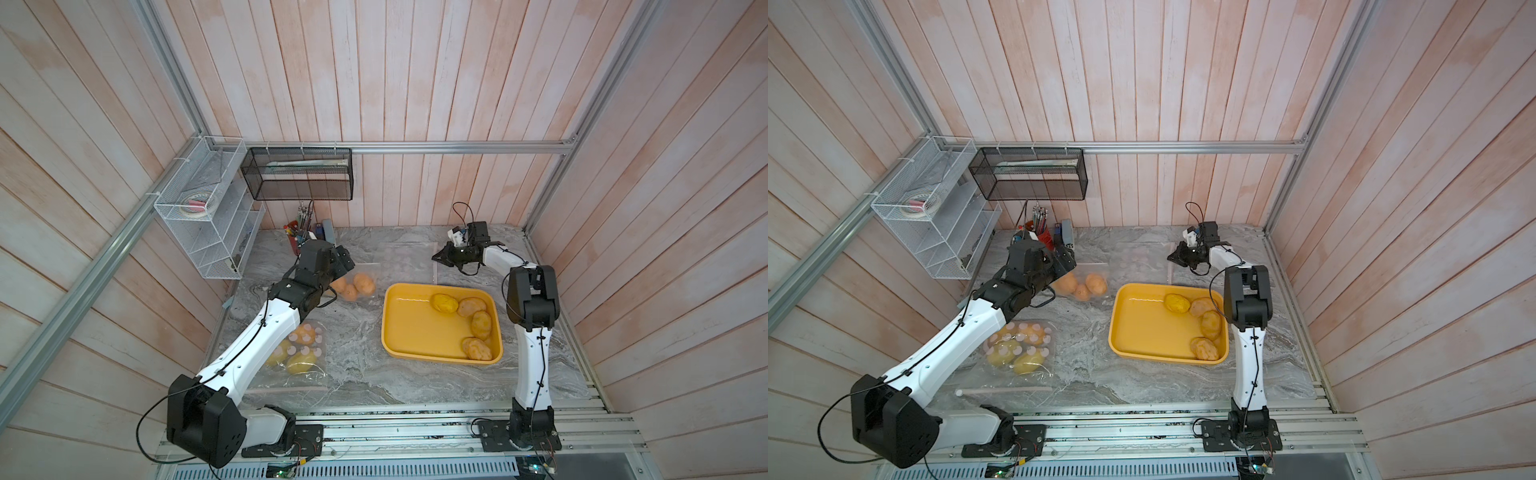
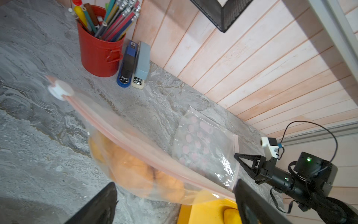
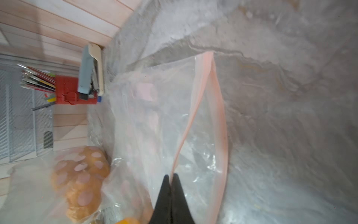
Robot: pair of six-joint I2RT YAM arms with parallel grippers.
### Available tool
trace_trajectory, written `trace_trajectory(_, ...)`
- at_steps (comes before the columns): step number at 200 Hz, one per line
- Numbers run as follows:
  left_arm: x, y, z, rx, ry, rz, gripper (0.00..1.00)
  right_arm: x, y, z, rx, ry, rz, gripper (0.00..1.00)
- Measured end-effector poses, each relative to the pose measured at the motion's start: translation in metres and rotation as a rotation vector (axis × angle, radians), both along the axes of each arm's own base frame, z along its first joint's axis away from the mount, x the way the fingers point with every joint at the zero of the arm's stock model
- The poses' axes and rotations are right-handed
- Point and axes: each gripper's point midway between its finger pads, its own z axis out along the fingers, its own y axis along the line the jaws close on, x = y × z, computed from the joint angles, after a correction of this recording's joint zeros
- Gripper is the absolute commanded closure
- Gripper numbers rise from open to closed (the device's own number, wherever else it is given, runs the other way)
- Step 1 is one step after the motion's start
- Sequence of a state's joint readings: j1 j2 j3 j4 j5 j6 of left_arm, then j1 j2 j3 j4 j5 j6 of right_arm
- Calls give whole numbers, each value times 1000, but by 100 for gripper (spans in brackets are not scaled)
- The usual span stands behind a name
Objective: Put the potatoes into a zipper bag and zip it
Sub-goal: Pick up the zipper food storage bag at the center of the board.
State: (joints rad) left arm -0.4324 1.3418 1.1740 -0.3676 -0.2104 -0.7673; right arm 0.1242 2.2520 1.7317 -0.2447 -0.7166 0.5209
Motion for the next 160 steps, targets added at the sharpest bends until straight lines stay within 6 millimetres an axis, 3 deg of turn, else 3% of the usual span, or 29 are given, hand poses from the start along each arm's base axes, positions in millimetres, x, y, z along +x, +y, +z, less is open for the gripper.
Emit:
trace_trajectory(21, 0, -35, 9, -21, -18, -63, 6, -12, 0, 49, 44, -110, -20, 100)
trace_trajectory(42, 4, -54, 5, -16, -11, -97, 7, -28, 2, 86, 87, -216, -30, 100)
trace_trajectory(60, 5, -60, -3, 8, 1, -118, 7, -47, 8, 95, 109, -262, -24, 100)
trace_trajectory(78, -1, -68, -2, 17, -27, -152, 7, -62, 17, 92, 106, -278, -13, 100)
trace_trajectory(98, -24, -78, 2, 17, -71, -217, 9, -79, 29, 94, 89, -293, -2, 100)
trace_trajectory(111, -40, -84, 10, 14, -100, -257, 11, -91, 37, 107, 67, -326, 1, 100)
trace_trajectory(138, -69, -91, 44, -20, -188, -310, 12, -122, 55, 173, 29, -482, -2, 100)
trace_trajectory(160, -99, -82, 75, -67, -270, -327, 12, -167, 75, 245, 45, -648, 4, 100)
